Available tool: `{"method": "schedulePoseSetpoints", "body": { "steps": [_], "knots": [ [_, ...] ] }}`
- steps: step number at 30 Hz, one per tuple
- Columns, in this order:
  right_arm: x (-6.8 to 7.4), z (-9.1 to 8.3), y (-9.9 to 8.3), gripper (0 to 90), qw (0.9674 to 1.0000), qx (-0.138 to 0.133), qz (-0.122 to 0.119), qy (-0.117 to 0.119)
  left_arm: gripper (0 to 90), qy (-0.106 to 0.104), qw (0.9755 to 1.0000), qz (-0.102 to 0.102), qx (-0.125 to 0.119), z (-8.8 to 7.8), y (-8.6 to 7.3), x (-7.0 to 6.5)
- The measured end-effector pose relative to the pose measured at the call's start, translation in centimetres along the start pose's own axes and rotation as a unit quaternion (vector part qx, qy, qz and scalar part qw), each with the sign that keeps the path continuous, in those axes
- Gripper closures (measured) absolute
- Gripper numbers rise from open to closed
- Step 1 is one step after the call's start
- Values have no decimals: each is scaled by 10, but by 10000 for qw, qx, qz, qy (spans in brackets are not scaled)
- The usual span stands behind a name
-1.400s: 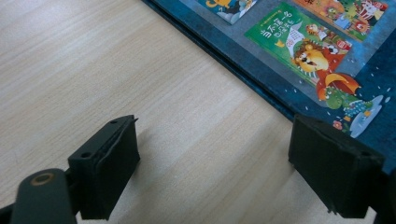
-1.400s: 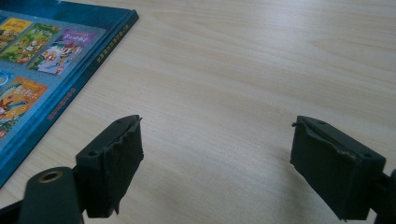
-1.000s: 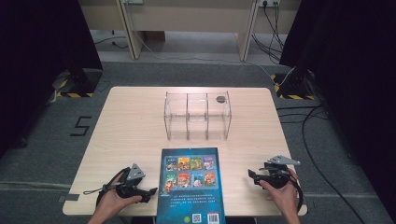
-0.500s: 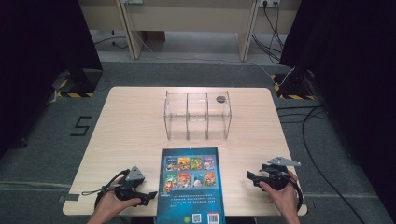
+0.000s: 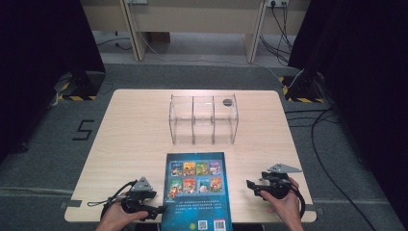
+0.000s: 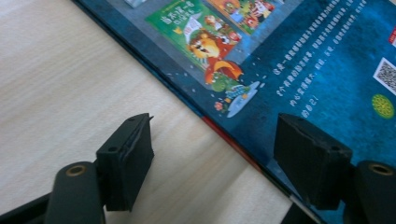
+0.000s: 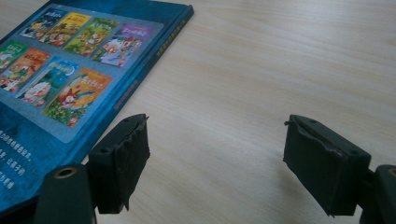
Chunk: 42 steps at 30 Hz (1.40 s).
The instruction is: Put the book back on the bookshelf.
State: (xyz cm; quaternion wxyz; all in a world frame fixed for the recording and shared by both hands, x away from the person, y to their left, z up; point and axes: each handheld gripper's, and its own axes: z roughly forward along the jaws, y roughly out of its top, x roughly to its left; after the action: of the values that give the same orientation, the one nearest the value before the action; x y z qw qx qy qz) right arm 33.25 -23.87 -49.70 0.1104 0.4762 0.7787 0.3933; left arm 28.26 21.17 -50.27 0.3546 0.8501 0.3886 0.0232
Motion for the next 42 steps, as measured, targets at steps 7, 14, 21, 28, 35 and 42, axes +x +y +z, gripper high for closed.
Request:
{"method": "schedulePoseSetpoints", "body": {
  "steps": [7, 14, 21, 28, 35, 42],
  "knots": [
    [11, 3, -1, 236, 9996, 56, 4, 268, 347, -213, 9998, 61, 17, 4, 1, -9],
    [24, 9, -4, 250, 9984, 210, -35, 526, 337, -313, 9995, 34, -4, 8, 3, -17],
    [29, 15, -3, 256, 9976, 279, -32, 639, 348, -561, 9984, 42, -45, 18, 9, -27],
    [30, 18, -3, 268, 9970, 342, 85, 685, 350, -660, 9977, 105, -109, 29, 16, -37],
    [33, 22, -3, 290, 9968, 338, 110, 721, 349, -698, 9974, 126, -128, 30, 17, -37],
    [37, 27, -4, 343, 9944, 229, 366, 966, 348, -674, 9974, 212, -139, 33, 18, -41]
  ]
}}
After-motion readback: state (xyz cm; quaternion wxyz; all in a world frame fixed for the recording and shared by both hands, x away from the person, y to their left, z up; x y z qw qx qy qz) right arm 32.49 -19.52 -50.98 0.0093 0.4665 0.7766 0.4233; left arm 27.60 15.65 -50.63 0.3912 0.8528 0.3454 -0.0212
